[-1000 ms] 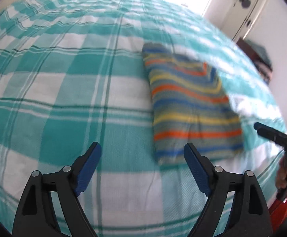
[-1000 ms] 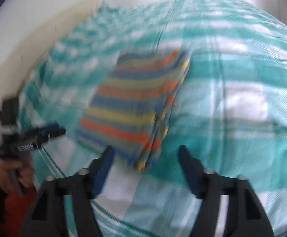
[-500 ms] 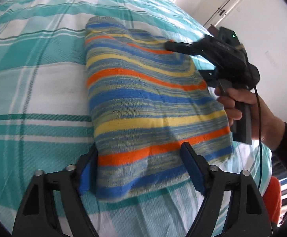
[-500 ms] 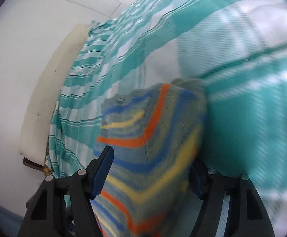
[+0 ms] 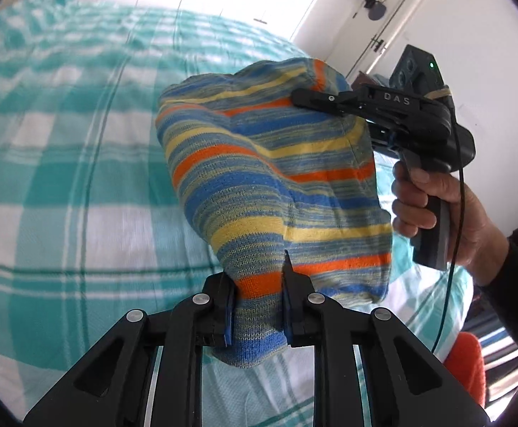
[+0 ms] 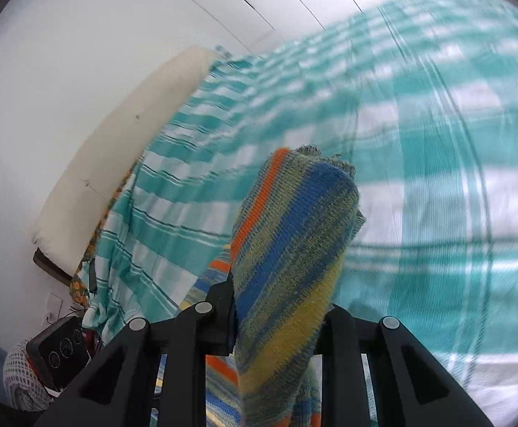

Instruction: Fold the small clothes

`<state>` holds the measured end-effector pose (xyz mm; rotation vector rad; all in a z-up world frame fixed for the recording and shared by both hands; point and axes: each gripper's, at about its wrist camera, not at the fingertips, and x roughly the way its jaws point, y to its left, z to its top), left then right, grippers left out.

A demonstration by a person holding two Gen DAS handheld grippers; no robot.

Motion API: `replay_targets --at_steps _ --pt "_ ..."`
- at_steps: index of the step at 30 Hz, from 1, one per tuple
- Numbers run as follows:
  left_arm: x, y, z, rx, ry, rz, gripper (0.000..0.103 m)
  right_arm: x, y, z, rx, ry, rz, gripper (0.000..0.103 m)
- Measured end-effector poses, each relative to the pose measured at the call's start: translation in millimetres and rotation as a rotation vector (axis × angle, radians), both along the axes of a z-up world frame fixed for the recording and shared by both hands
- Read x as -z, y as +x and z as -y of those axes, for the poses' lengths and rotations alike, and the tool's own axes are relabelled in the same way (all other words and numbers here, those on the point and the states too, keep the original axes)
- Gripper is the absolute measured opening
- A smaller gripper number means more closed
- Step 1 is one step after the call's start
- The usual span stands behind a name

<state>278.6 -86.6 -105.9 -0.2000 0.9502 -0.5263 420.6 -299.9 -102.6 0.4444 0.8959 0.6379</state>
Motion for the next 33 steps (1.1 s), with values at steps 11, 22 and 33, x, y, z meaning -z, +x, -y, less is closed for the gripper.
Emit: replay_targets --at_steps 11,22,33 --pt "27.1 -83.7 8.9 -0.071 0.46 0.083 0.091 -3.9 -69.4 31.4 0.254 -0.526 -0.023 0.101" --pt "-49.7 -163.5 -28.3 -0.243 0.413 0.062 0.099 -24.7 -286.4 -38.0 0.25 -0.579 -0.069 0.101" --pt "-80.3 -202.0 -29.7 -0.261 0.459 0.044 0.099 -66.3 -360.9 -74.2 0.22 -0.702 -0.068 0.101"
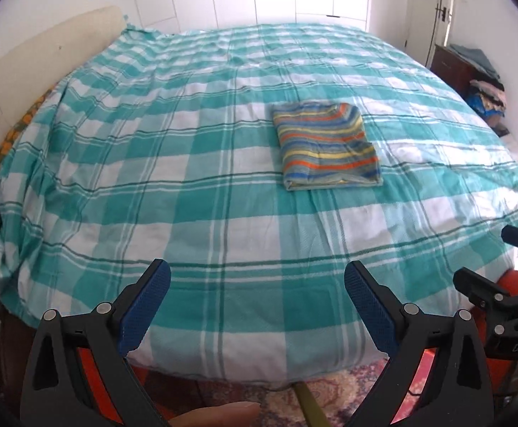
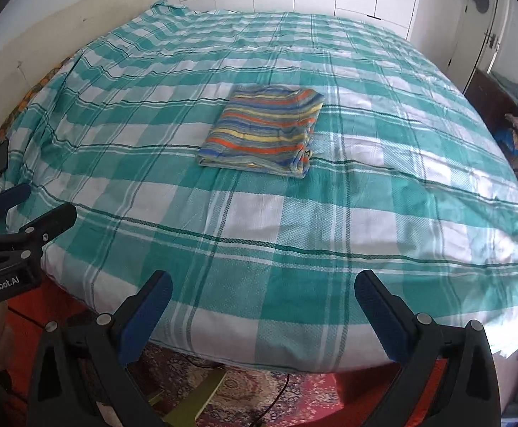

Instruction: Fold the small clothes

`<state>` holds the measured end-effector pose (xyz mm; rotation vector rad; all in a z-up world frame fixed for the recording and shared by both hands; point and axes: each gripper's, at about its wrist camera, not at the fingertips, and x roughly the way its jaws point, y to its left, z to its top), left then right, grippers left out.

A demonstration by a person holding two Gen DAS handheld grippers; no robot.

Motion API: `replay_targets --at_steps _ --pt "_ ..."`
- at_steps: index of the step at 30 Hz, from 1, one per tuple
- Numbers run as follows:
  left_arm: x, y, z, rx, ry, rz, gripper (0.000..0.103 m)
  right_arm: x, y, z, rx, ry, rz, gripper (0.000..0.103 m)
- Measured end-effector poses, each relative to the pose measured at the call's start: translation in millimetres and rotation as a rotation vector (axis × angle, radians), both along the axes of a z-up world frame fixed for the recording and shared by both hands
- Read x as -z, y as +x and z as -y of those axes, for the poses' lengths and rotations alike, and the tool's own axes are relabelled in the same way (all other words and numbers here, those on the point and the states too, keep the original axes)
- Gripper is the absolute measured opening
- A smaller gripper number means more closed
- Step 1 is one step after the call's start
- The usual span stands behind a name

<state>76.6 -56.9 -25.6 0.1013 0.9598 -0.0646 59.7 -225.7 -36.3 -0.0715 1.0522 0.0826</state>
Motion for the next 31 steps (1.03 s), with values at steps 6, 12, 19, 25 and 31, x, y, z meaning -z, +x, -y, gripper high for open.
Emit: replay_targets --at_steps 6,12,19,25,31 --pt "-5.9 -9.7 -0.8 0.007 0.004 -0.017 0.099 -19.6 -11.1 -6.6 -0.001 -0.033 0.032 0.101" --pt "-12.5 -15.5 3.1 0.021 0.025 -0.006 0.099 -30.6 -16.5 -10.0 -0.008 -0.054 0.046 0.101" --pt "-16.3 -19.3 6.0 0.03 0.035 -0.001 0.099 -33.8 -21.4 -10.9 -0.01 -0.048 0.043 0.101" --pt "-17.2 -18.3 6.9 0.025 0.05 0.005 0.099 -33.6 -21.9 -10.6 -0.01 -0.047 0.044 0.101" --pt "-17.8 -19.8 7.8 0.012 0.075 0.026 0.099 -34.7 -21.9 -10.0 -0.008 -0.044 0.047 0.101"
